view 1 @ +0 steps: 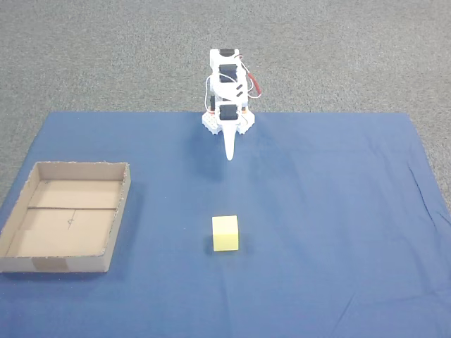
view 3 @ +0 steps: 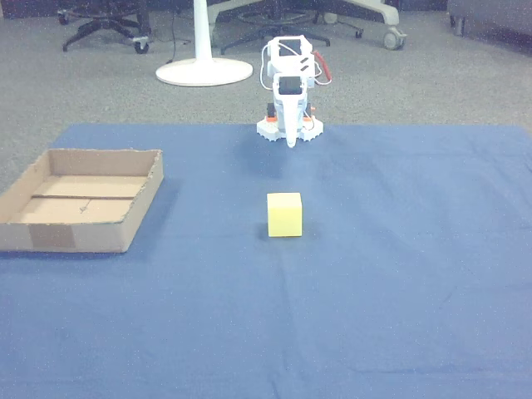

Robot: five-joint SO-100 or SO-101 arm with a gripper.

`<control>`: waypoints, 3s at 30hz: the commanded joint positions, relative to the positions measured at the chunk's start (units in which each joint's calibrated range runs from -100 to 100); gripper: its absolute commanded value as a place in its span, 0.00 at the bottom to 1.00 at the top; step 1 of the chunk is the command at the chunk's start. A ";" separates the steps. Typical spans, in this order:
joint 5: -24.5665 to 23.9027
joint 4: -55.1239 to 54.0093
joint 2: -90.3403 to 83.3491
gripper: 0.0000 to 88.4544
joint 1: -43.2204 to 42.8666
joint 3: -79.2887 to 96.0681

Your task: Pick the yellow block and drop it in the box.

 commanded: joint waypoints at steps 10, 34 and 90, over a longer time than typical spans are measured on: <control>0.24 0.18 -0.19 0.00 0.18 0.89; 4.74 19.94 75.62 0.37 8.59 -86.81; 9.57 25.40 96.56 0.16 14.65 -129.25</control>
